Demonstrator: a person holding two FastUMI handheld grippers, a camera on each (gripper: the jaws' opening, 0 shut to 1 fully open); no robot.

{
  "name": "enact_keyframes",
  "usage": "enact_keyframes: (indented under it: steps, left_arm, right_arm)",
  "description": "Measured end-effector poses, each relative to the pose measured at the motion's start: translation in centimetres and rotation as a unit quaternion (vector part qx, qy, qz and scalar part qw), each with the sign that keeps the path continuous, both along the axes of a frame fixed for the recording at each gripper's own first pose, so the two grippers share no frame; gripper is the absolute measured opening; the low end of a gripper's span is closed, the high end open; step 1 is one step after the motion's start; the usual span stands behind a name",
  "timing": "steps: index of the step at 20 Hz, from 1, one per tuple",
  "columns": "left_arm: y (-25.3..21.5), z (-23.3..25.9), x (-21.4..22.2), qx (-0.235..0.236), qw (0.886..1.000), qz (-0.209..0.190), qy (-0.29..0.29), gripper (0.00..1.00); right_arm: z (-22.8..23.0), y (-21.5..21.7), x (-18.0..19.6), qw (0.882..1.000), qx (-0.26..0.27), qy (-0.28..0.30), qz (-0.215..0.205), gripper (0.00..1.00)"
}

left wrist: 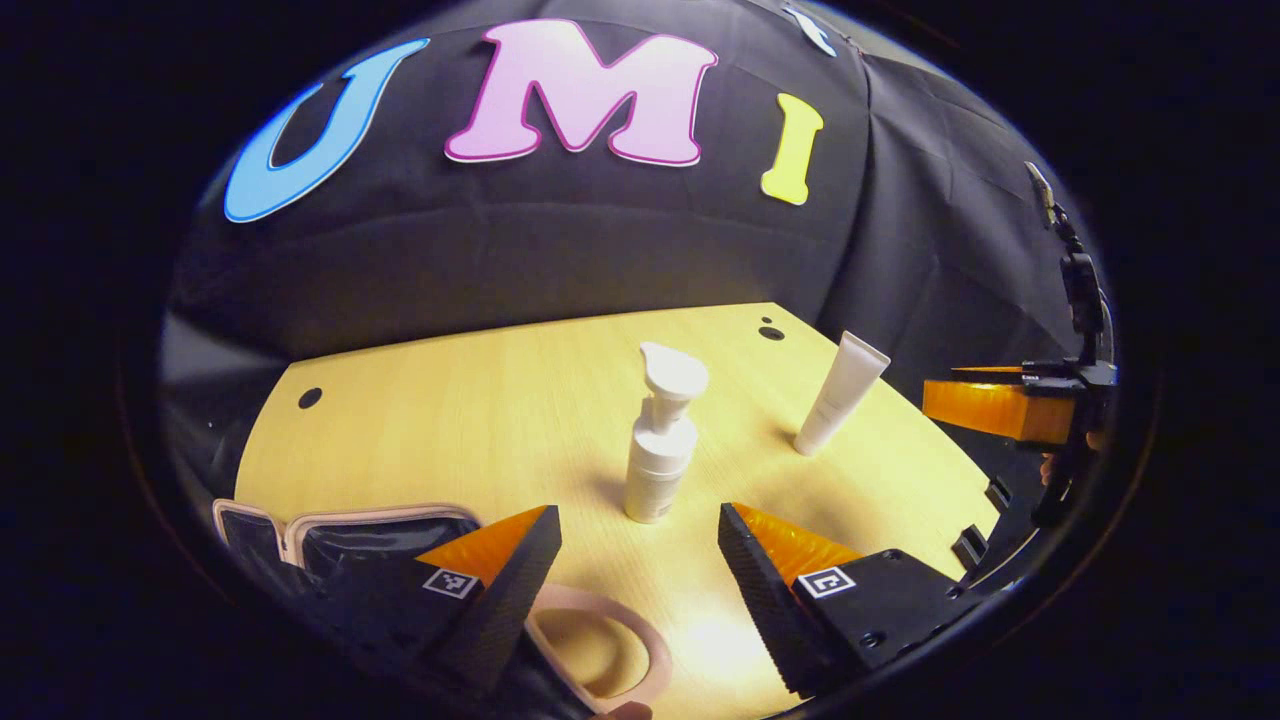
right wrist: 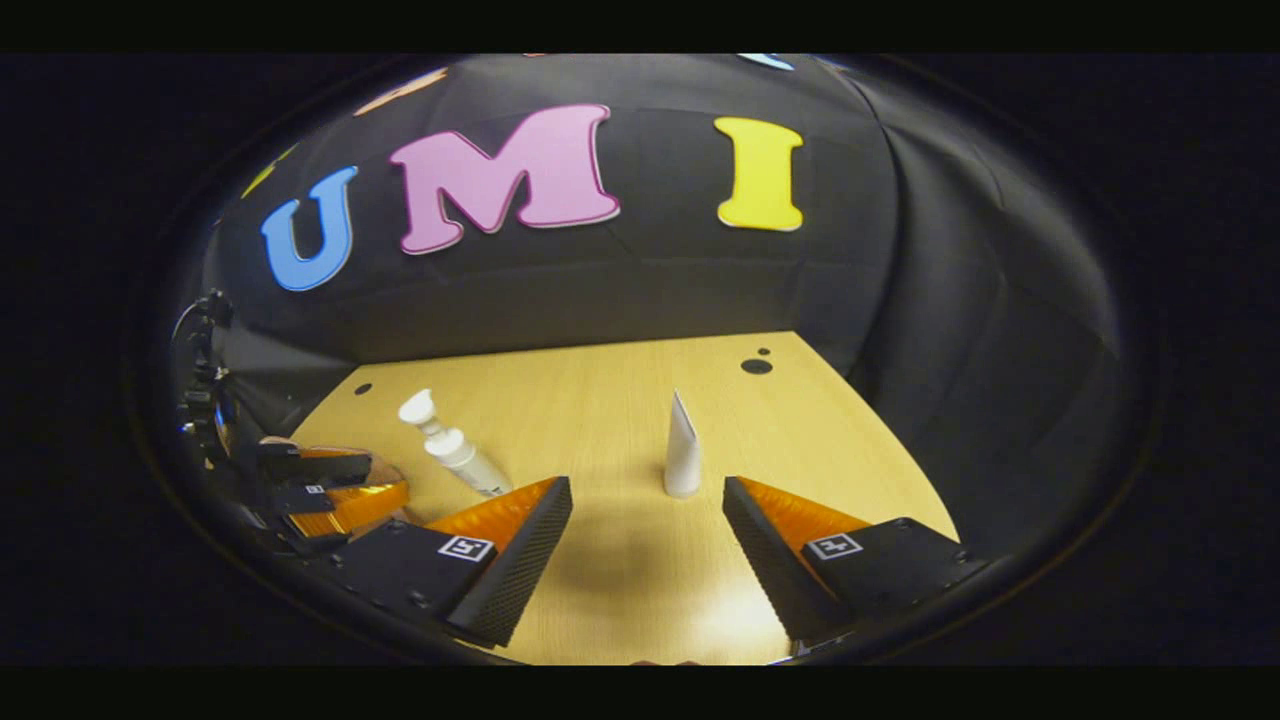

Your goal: First open the suitcase, pack the skin care products into it, and then close the suitcase.

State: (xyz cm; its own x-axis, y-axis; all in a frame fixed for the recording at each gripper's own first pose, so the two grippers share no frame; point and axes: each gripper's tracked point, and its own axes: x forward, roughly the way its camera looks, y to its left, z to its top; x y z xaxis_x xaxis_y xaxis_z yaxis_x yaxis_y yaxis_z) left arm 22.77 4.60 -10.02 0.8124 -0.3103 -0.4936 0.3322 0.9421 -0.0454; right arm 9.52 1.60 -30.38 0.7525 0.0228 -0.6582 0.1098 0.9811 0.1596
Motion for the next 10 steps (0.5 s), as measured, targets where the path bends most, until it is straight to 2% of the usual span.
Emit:
enact_keyframes:
  steps: [4, 7, 10]
  left_arm:
    - [-1.4, -2.1, 3.8, 0.019, 0.999, 0.025, 0.018, 1.00]
    - [-1.2, -3.4, 5.8, 0.024, 0.998, 0.046, 0.027, 1.00]
    - [-1.7, -4.9, 7.2, 0.039, 0.997, 0.047, 0.037, 1.00]
  right_arm:
    - [-4.7, -0.3, 2.9, 0.999, 0.002, 0.021, 0.029, 0.98]
    - [-7.2, 0.2, 5.6, 0.999, 0.003, 0.012, 0.052, 0.98]
    - [-9.5, 0.3, 7.2, 0.998, -0.007, 0.017, 0.068, 0.98]
